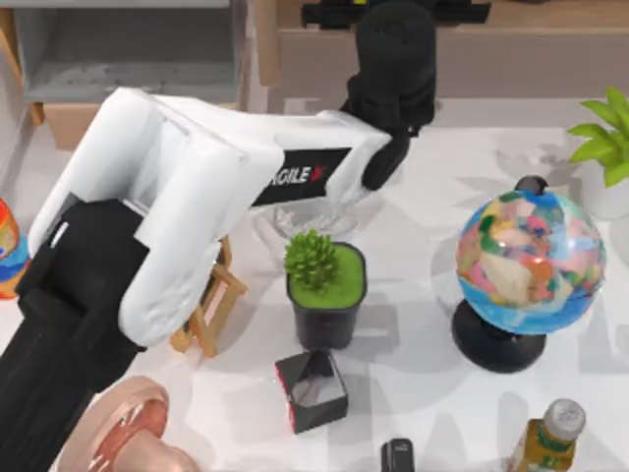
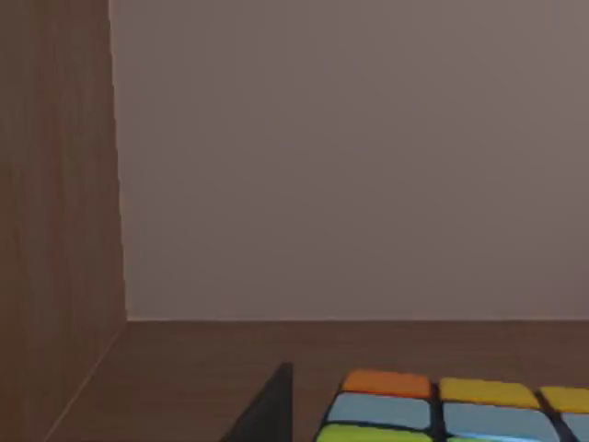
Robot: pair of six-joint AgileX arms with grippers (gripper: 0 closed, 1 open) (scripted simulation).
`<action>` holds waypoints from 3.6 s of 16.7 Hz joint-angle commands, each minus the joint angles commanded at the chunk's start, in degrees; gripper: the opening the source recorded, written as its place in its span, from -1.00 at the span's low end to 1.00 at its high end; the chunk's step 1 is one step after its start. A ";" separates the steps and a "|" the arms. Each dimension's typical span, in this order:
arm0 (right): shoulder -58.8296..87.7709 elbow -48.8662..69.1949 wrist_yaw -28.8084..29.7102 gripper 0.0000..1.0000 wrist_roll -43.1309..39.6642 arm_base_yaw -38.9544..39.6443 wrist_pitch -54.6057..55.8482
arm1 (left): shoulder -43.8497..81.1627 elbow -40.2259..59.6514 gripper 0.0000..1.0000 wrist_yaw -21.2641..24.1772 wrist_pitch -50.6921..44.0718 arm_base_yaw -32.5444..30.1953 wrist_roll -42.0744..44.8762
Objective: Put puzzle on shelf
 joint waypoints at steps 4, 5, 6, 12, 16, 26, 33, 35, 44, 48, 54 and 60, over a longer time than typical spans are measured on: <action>0.00 0.00 0.00 1.00 0.00 0.00 0.00 | 0.00 0.00 1.00 0.00 0.00 0.00 0.00; 0.00 0.00 0.00 1.00 0.00 0.00 0.00 | 0.00 0.00 1.00 0.00 0.00 0.00 0.00; 0.00 0.00 0.00 1.00 0.00 0.00 0.00 | 0.00 0.00 1.00 0.00 0.00 0.00 0.00; 0.00 0.00 0.00 1.00 0.00 0.00 0.00 | -0.36 -0.34 1.00 0.22 0.27 -0.32 0.22; 0.00 0.00 0.00 1.00 0.00 0.00 0.00 | -5.44 -5.24 1.00 3.72 4.27 -1.54 3.67; 0.00 0.00 0.00 1.00 0.00 0.00 0.00 | -30.68 -33.86 1.00 26.51 24.15 9.88 26.33; 0.00 0.00 0.00 1.00 0.00 0.00 0.00 | -42.72 -57.32 1.00 47.31 34.85 39.58 47.90; 0.00 0.00 0.00 1.00 0.00 0.00 0.00 | -44.44 -63.50 1.00 53.09 36.84 49.19 54.09; 0.00 0.00 0.00 1.00 0.00 0.00 0.00 | -41.48 -83.05 1.00 74.28 39.25 80.21 76.75; 0.00 0.00 0.00 1.00 0.00 0.00 0.00 | -35.62 -85.41 1.00 79.20 37.27 81.62 81.58; 0.00 0.00 0.00 1.00 0.00 0.00 0.00 | -34.24 -85.54 1.00 80.00 36.74 81.23 82.32; 0.00 0.00 0.00 1.00 0.00 0.00 0.00 | -32.79 -81.86 1.00 77.21 34.59 78.41 82.27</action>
